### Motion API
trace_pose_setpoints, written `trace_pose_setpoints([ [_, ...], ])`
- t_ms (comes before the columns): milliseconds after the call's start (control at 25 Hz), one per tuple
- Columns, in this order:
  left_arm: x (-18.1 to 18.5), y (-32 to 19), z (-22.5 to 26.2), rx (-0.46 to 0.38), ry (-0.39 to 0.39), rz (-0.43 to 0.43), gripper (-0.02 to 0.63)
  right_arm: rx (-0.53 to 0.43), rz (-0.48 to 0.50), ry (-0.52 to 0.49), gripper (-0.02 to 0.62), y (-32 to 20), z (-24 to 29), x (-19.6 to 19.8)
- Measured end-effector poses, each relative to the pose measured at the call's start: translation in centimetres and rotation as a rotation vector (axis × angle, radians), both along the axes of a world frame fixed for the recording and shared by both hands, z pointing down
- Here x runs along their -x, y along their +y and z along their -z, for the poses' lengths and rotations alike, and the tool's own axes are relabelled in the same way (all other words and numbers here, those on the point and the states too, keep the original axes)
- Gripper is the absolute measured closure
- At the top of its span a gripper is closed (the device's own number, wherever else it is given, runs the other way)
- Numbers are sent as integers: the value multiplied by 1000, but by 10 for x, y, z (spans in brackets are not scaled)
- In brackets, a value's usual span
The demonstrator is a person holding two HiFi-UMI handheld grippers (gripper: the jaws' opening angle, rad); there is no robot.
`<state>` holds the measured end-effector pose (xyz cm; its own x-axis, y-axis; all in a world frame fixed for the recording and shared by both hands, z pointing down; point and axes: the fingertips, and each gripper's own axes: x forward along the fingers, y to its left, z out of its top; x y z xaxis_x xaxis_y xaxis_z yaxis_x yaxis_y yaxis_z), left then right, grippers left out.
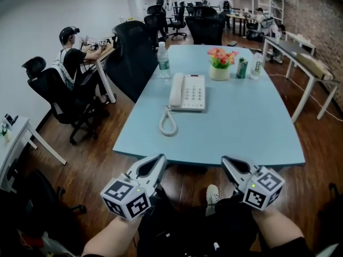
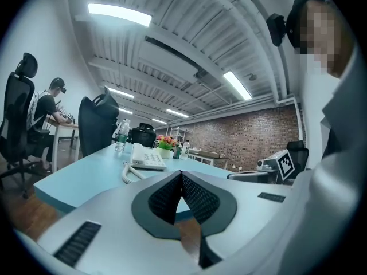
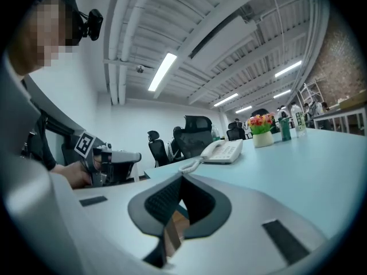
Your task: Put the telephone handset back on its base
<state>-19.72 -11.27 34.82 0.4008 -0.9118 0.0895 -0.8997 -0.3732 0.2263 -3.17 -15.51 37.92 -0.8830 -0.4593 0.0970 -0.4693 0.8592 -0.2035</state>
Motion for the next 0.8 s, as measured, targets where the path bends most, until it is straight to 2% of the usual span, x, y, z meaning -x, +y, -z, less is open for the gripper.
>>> trace_pose_setpoints([
  [160,-6,1,-10,22,-4,-9,606,-14,7,13,583,4,2,2],
  [440,7,-1,-22,29,-21,57,606,-12,47,29,581,10,-5,11],
  [800,15,-3,-35,59,-28,57,606,-7,49,24,581,6,-10,16],
])
